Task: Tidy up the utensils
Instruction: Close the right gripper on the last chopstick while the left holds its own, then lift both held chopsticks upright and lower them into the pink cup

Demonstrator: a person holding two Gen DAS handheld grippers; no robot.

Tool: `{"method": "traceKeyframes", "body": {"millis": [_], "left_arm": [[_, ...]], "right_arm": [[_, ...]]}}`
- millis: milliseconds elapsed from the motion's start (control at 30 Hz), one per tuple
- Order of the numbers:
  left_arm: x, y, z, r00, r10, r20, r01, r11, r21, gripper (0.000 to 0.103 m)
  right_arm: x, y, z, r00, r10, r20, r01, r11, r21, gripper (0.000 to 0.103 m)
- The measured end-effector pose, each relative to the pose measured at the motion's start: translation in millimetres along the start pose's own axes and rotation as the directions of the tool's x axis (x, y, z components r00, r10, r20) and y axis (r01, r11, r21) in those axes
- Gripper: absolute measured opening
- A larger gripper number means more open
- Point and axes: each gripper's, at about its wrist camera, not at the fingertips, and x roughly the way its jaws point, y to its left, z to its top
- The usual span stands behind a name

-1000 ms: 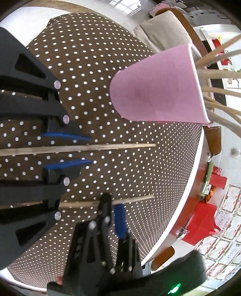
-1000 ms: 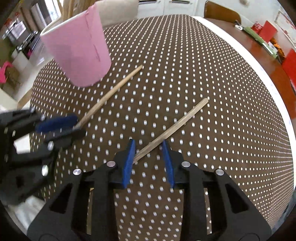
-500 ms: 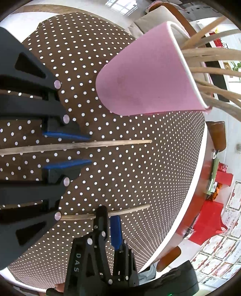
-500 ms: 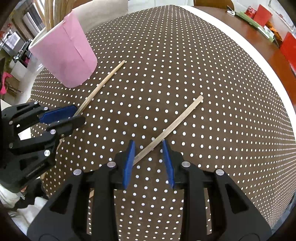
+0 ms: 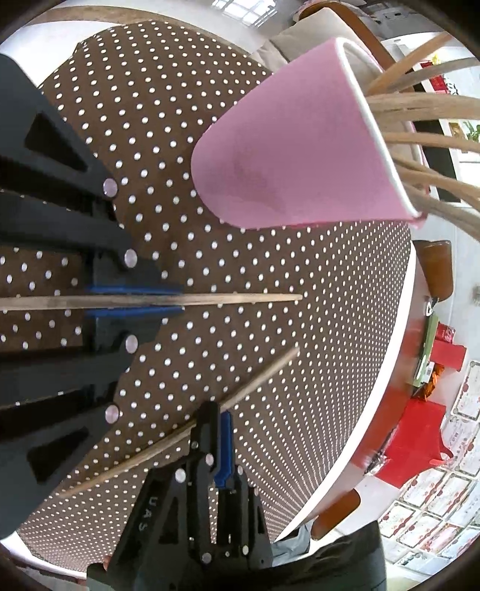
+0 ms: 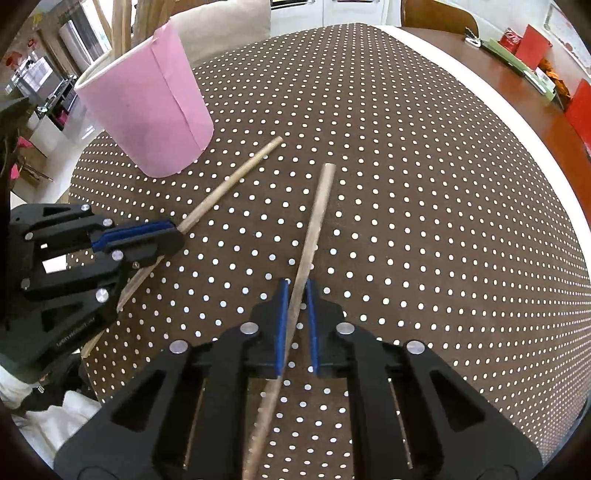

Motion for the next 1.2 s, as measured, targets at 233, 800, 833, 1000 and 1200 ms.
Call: {"method": "traceKeyframes", "body": {"millis": [233,800,833,1000,1200], "left_arm": [[-11,-13,-7,0.998,-0.02,0.053,0.019,1.0,0.022,0.006],[-102,-41,-17,0.893,-0.048,0.448,0.021,0.998,0.065,0.006],[-108,-40,-19,0.883,-0.052,0.466,0.024,0.998,0.066,0.006],[-142,-35,-29,0.808,-0.092,0.582,0.061,0.995,0.073,0.006],[-173,-24,-38,0.687,-0.121,0.717,0.103,0.992,0.069,0.006]], "right_arm": [[-13,2,-24,0.998,0.01,0.066,-0.012,0.999,0.034,0.006],[-107,17,-84,0.879,-0.012,0.477,-0.058,0.99,0.132,0.006],[-112,17,-85,0.868,-0.01,0.497,-0.065,0.989,0.134,0.006],[-144,28,-82,0.8,0.004,0.6,-0.098,0.987,0.124,0.006],[-177,51,-71,0.727,0.03,0.686,-0.121,0.989,0.085,0.006]]}}
